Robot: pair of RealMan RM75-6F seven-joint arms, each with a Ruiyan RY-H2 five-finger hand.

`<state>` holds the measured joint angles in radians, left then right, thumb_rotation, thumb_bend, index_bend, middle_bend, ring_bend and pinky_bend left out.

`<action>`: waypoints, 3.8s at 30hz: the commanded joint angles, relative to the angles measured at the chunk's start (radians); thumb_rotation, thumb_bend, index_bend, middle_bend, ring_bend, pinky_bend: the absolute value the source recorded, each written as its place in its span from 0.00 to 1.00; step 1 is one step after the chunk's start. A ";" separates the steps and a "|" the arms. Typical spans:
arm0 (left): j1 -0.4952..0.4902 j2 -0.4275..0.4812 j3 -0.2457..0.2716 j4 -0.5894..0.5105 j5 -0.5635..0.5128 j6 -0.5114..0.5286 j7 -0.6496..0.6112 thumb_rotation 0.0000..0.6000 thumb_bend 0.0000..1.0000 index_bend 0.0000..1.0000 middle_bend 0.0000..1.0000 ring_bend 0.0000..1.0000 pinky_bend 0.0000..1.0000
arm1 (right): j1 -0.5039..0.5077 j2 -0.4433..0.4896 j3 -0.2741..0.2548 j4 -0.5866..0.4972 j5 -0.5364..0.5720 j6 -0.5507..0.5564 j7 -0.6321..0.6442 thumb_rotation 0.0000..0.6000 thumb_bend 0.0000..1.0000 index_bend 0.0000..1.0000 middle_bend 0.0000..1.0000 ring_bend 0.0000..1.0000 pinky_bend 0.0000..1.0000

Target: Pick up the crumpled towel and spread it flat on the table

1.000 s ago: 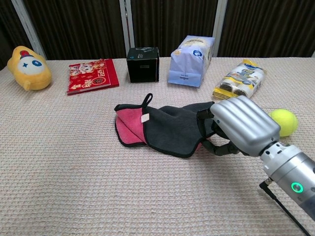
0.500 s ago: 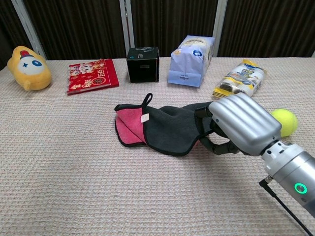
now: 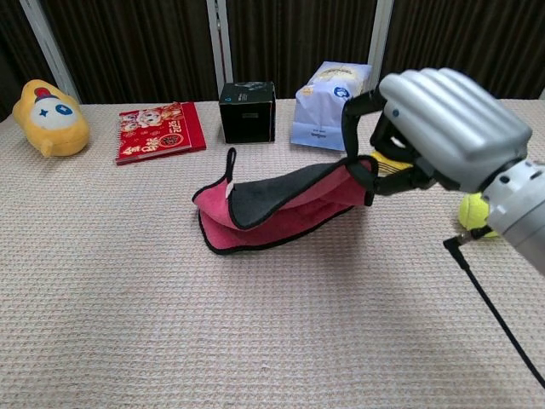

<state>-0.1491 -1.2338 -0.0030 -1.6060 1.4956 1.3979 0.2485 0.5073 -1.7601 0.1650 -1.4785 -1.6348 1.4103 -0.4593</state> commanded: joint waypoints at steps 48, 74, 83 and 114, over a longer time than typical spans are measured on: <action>-0.161 -0.121 -0.180 0.000 -0.092 -0.077 -0.088 1.00 0.07 0.11 0.41 0.38 0.37 | 0.377 0.033 0.391 -0.232 0.527 -0.094 -0.506 1.00 0.57 0.71 1.00 1.00 0.95; -0.316 -0.324 -0.257 0.030 -0.269 -0.149 0.032 1.00 0.07 0.18 0.57 0.51 0.60 | 0.558 -0.006 0.433 -0.066 0.643 -0.062 -0.511 1.00 0.58 0.72 1.00 1.00 0.95; -0.366 -0.392 -0.272 0.071 -0.315 -0.172 0.087 1.00 0.07 0.22 0.69 0.64 0.70 | 0.572 -0.004 0.412 -0.081 0.650 -0.032 -0.523 1.00 0.58 0.72 1.00 1.00 0.95; -0.446 -0.650 -0.311 0.144 -0.391 -0.114 0.121 1.00 0.05 0.00 0.71 0.69 0.77 | 0.604 -0.006 0.371 -0.137 0.671 0.041 -0.552 1.00 0.58 0.72 1.00 1.00 0.95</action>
<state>-0.5921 -1.8796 -0.3121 -1.4656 1.1070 1.2854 0.3669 1.1111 -1.7661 0.5371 -1.6145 -0.9634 1.4503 -1.0111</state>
